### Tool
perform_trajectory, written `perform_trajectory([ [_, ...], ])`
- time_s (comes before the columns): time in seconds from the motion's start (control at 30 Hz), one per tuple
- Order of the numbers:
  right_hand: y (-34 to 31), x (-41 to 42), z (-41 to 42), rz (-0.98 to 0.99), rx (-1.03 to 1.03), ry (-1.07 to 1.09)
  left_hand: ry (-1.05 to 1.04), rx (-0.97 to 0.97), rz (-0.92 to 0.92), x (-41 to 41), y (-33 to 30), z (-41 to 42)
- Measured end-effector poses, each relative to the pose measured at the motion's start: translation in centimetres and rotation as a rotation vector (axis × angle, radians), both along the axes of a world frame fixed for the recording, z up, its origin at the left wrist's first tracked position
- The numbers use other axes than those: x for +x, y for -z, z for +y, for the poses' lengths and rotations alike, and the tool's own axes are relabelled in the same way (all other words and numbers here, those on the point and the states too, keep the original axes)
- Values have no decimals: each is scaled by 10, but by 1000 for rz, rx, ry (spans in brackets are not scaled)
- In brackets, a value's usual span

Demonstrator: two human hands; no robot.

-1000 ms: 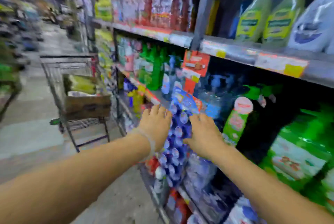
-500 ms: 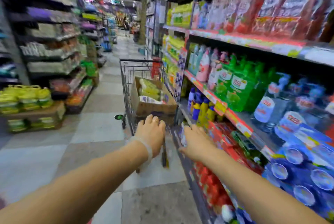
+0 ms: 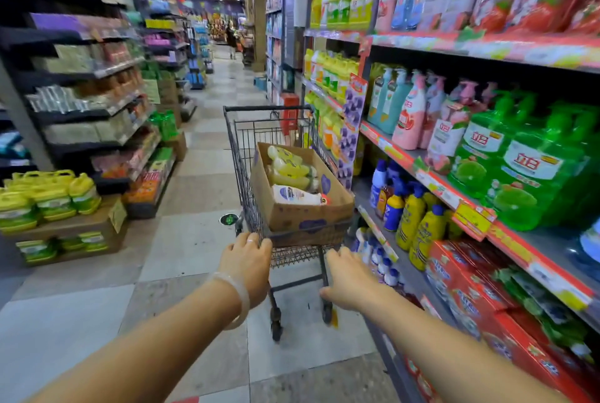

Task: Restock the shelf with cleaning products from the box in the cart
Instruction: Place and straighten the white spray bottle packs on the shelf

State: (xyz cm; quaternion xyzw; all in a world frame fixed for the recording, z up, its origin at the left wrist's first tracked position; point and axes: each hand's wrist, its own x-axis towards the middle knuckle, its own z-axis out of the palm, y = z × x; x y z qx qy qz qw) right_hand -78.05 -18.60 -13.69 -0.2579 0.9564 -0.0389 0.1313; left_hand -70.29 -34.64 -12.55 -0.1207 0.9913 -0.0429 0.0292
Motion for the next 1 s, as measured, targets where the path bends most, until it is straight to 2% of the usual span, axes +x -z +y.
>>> perform_trajectory([
  [0.17, 18, -91, -70, -65, -17, -33, -10, -32, -48, -84, 12, -66],
  [0.33, 8, -208, -134, -41, -57, -20, -17, -65, -51, -196, -1, -128],
  [0.47, 1, -283, -164, -36, -64, 24, 19, -63, -38, -275, -5, -160],
  [0.6, 21, -333, -177, -85, -41, 73, 86, -28, -83, -340, 13, -180],
  [0.77, 75, -388, -193, -178, -30, 229, 209, 24, -217, -432, 61, -199],
  [1.0, 149, -461, -226, -332, -130, 565, 372, 85, -485, -564, 135, -229],
])
